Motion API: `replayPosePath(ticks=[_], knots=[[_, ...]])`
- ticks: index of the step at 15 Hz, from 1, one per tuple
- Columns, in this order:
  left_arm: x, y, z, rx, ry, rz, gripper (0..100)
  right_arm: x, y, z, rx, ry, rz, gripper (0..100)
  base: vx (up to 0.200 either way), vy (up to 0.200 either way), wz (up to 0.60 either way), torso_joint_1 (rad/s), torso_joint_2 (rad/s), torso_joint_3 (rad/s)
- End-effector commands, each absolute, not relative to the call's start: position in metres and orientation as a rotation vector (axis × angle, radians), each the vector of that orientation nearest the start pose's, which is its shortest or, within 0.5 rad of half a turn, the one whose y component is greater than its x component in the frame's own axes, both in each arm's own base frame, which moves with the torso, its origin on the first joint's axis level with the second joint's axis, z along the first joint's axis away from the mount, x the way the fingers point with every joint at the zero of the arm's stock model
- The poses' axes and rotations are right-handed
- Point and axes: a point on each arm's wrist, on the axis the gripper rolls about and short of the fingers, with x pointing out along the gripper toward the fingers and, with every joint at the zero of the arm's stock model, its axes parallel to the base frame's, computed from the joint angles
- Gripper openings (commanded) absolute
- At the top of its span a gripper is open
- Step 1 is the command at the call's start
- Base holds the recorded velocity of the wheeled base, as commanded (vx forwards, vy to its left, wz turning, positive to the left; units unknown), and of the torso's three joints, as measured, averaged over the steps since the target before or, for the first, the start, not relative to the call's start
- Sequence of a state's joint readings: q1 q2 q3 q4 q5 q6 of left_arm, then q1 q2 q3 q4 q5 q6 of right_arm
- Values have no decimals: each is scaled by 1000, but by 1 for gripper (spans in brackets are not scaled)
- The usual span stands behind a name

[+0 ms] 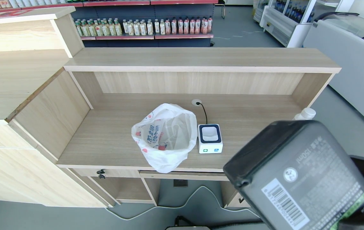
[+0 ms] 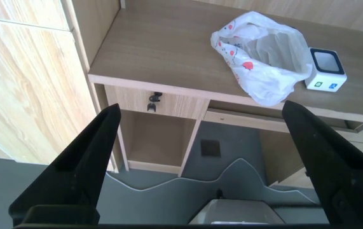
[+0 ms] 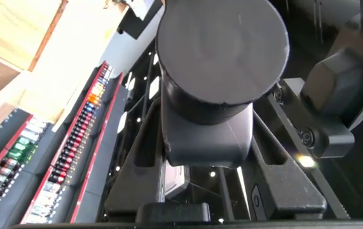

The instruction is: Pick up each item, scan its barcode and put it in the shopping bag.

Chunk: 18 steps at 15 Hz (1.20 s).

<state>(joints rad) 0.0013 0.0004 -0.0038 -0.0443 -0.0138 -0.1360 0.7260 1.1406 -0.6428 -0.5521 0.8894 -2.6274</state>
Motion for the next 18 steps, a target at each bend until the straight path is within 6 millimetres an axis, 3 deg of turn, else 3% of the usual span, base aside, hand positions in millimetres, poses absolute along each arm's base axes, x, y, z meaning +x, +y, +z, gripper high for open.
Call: replayPosePath(ticks=[1,6,8,9,10,11,12,13,14,15,16,17,18], knots=[[-23,0,81,-135,-48,-16,100,106,118,261,2370,2501,-554,0,0,0,0,0,0,0],[-23,0,81,-136,-48,-16,100,109,120,264,2378,2509,-575,0,0,0,0,0,0,0],[-23,0,81,-136,-48,-16,100,124,114,276,2513,2455,-591,0,0,0,0,0,0,0],[-23,0,81,-136,-47,-15,100,152,92,285,2874,2279,-705,0,0,0,0,0,0,0],[-23,0,81,-136,-47,-15,100,172,64,276,3260,2044,-924,0,0,0,0,0,0,0],[-23,0,81,-136,-48,-16,100,183,33,255,3653,1740,-1187,0,0,0,0,0,0,0],[-23,0,81,-135,-48,-16,100,180,6,242,3935,1496,-1340,0,0,0,0,0,0,0],[-23,0,81,-135,-47,-15,100,175,-6,239,4061,1377,-1353,0,0,0,0,0,0,0],[-23,0,81,-136,-47,-15,100,167,-44,234,4540,849,-1199,0,0,0,0,0,0,0],[-23,0,81,-136,-47,-15,100,163,-60,226,4796,436,-1141,0,0,0,0,0,0,0],[-23,0,81,-136,-47,-15,100,159,-64,222,4903,190,-1191,0,0,0,0,0,0,0],[-23,0,81,-136,-48,-16,100,155,-68,216,5037,-250,-1320,0,0,0,0,0,0,0],[-23,0,81,-136,-48,-16,100,150,-70,211,-917,118,256,0,0,0,0,0,0,0]])
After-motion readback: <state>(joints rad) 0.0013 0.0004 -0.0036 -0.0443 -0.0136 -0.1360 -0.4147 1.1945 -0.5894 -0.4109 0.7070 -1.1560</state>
